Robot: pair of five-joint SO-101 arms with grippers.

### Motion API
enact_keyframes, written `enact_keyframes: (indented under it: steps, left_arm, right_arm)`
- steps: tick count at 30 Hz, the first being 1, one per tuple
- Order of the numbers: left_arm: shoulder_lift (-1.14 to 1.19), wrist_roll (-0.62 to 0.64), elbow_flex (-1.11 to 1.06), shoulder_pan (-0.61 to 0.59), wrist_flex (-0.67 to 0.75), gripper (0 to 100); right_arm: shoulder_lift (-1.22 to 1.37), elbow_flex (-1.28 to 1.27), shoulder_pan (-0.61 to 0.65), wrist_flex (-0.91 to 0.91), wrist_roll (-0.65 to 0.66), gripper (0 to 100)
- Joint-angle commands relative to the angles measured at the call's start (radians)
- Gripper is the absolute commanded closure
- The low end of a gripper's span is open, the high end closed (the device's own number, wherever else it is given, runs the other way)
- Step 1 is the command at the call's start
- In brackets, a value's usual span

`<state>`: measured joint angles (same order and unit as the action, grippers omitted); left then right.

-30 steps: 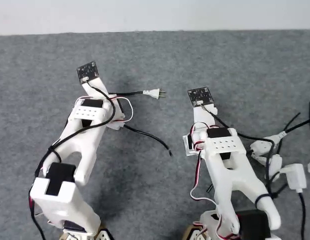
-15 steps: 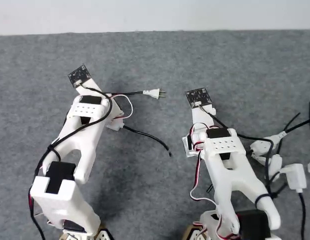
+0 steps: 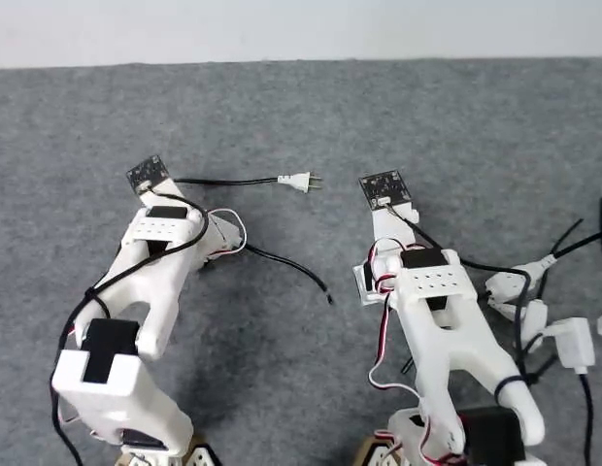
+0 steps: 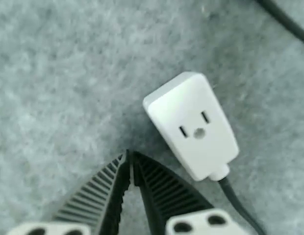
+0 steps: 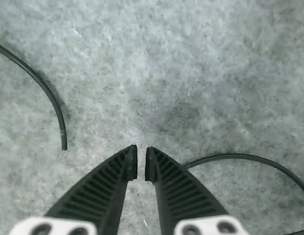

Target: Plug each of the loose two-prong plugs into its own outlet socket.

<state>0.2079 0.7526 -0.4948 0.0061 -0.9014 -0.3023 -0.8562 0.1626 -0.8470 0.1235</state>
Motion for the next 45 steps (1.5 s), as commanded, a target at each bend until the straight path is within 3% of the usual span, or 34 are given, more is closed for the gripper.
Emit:
enact_keyframes:
  steps: [1, 10, 13, 15, 18, 26, 29, 35, 41, 45]
  left_arm:
    - [-0.023, -0.015, 0.045, 0.0, -0.037, 99]
    - [-0.542, -0.012, -0.139, 0.06, -0.034, 99]
    - [-0.624, 0.017, -0.237, 0.095, 0.127, 99]
    - [-0.582, 0.018, -0.255, 0.109, 0.209, 99]
    - [-0.417, 0.02, -0.176, 0.12, 0.209, 99]
    - [0.018, 0.173, 0.127, -0.014, 0.064, 99]
    - [0.058, 0.172, 0.196, -0.023, 0.006, 99]
    - [0.091, 0.172, 0.199, -0.021, 0.028, 98]
    - [0.091, 0.175, 0.2, -0.02, 0.023, 80]
    - [0.091, 0.176, 0.199, -0.006, 0.023, 80]
  right_arm:
    - [-0.028, 0.008, 0.008, -0.01, 0.012, 96.9]
    - [-0.028, 0.008, 0.01, -0.008, 0.014, 96.9]
    - [-0.027, 0.008, 0.01, -0.008, 0.014, 96.9]
    - [-0.027, 0.008, 0.01, -0.008, 0.014, 96.9]
    - [-0.027, 0.008, 0.01, -0.008, 0.014, 96.9]
    - [0.067, 0.043, 0.012, -0.013, 0.069, 96.9]
    - [0.105, 0.084, 0.015, -0.054, 0.069, 96.9]
    - [0.156, 0.106, 0.05, -0.073, 0.104, 96.9]
    - [0.157, 0.107, 0.064, -0.085, 0.11, 96.9]
    - [0.157, 0.107, 0.064, -0.085, 0.11, 96.9]
